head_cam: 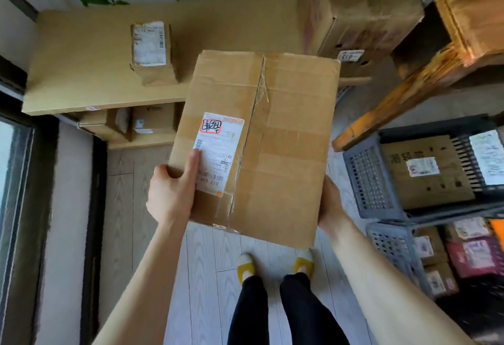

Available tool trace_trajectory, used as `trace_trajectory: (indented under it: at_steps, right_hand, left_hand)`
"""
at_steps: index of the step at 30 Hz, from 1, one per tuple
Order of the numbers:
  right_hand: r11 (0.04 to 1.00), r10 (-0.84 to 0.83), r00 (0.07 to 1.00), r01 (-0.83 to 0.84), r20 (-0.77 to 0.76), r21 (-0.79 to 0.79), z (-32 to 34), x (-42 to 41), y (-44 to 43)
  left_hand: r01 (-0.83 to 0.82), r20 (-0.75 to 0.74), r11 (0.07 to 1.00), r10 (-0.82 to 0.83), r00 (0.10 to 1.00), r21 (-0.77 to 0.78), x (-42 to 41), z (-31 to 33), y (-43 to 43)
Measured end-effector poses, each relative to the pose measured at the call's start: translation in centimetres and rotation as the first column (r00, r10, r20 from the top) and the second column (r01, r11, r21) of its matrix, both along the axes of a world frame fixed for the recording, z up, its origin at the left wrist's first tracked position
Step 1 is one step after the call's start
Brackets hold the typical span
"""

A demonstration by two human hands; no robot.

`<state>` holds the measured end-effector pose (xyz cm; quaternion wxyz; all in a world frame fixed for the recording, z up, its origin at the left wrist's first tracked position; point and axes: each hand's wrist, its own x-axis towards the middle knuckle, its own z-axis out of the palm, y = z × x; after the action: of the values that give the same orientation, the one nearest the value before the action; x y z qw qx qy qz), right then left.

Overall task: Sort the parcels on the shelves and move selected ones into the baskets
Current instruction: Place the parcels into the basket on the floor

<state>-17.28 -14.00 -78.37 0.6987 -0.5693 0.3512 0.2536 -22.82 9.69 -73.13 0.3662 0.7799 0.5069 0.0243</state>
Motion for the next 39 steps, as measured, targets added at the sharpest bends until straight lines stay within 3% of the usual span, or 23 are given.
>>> trace_trajectory:
  at_steps: [5, 11, 17, 20, 24, 30, 35, 39]
  right_hand:
    - [0.973, -0.219, 0.972, 0.211, -0.083, -0.092, -1.3, -2.9, -5.4]
    - [0.928, -0.356, 0.929, 0.339, -0.102, -0.152, -2.8, -3.6, -16.6]
    - [0.83, -0.553, 0.808, 0.555, -0.205, -0.052, -4.0, -3.2, -30.1]
    - [0.801, -0.594, 0.761, 0.588, -0.26, -0.11, -5.2, -1.4, -36.3]
    - [0.769, -0.639, 0.738, 0.602, -0.216, -0.217, -7.0, 1.8, -42.9]
    - [0.664, -0.737, 0.642, 0.746, -0.21, -0.048, -11.7, 7.3, -49.6]
    - [0.708, -0.702, 0.639, 0.675, -0.313, -0.209, -18.8, 11.1, -53.6]
    - [0.741, -0.665, 0.642, 0.634, -0.382, -0.223, -23.6, 13.0, -53.9]
  left_hand:
    - [0.142, -0.057, 0.99, -0.142, 0.988, -0.005, 0.9, -0.9, -5.4]
    - [0.381, -0.171, 0.925, -0.374, 0.912, 0.01, 5.6, -2.9, -17.1]
    - [0.626, -0.272, 0.779, -0.597, 0.755, 0.028, 12.1, -5.0, -32.3]
    - [0.722, -0.27, 0.692, -0.694, 0.668, 0.009, 15.7, -5.9, -39.1]
    - [0.827, -0.245, 0.562, -0.797, 0.552, 0.037, 21.2, -7.5, -46.6]
    - [0.929, -0.268, 0.368, -0.894, 0.36, 0.022, 30.5, -13.4, -55.7]
    - [0.966, -0.238, 0.251, -0.944, 0.23, -0.063, 36.4, -22.0, -60.4]
    - [0.956, -0.227, 0.172, -0.967, 0.117, -0.239, 38.1, -27.7, -62.0]
